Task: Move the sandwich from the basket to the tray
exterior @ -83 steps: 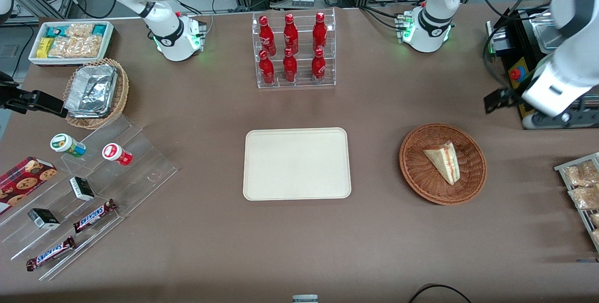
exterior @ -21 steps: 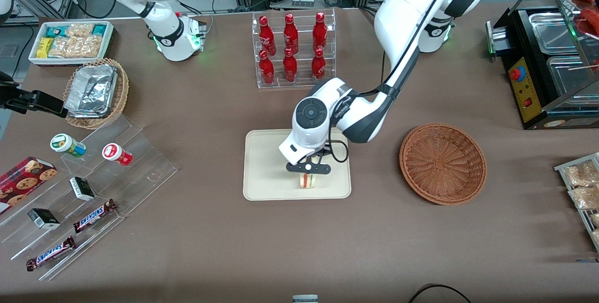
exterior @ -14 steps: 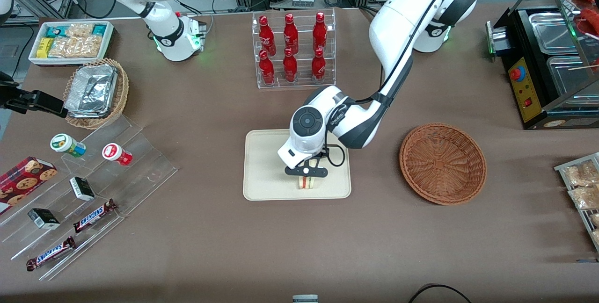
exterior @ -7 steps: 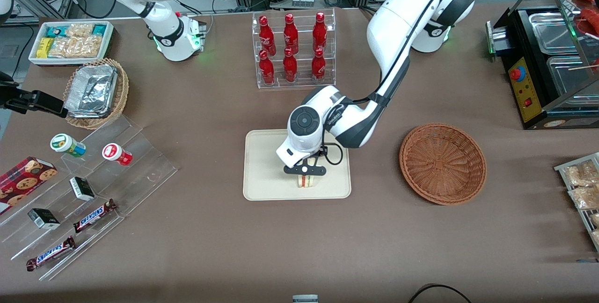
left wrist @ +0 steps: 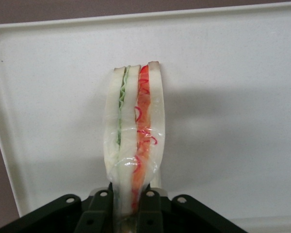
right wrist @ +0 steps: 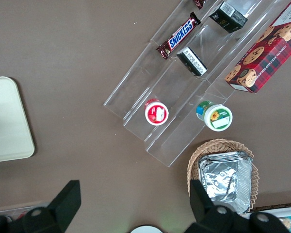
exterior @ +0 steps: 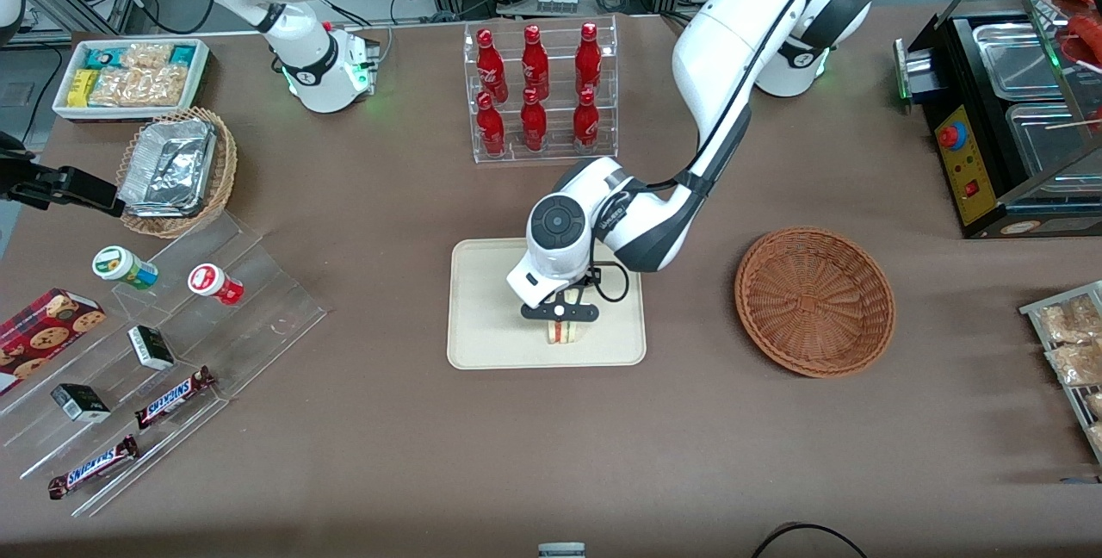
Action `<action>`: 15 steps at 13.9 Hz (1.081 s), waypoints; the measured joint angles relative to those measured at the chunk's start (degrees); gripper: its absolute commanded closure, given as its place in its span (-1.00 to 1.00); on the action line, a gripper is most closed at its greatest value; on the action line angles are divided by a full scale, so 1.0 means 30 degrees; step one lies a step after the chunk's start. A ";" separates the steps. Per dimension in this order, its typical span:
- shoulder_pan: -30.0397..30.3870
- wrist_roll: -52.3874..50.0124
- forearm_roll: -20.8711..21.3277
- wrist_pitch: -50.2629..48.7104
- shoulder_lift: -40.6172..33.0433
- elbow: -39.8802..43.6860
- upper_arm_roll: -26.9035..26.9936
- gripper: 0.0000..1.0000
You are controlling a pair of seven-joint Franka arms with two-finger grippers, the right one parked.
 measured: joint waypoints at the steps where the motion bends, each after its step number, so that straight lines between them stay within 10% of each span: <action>1: 0.0000 -0.0003 0.0003 0.0000 0.0040 0.0000 0.0002 -1.00; 15: 0.2087 -0.0055 0.0002 -0.0907 -0.1608 0.0936 0.0336 -1.00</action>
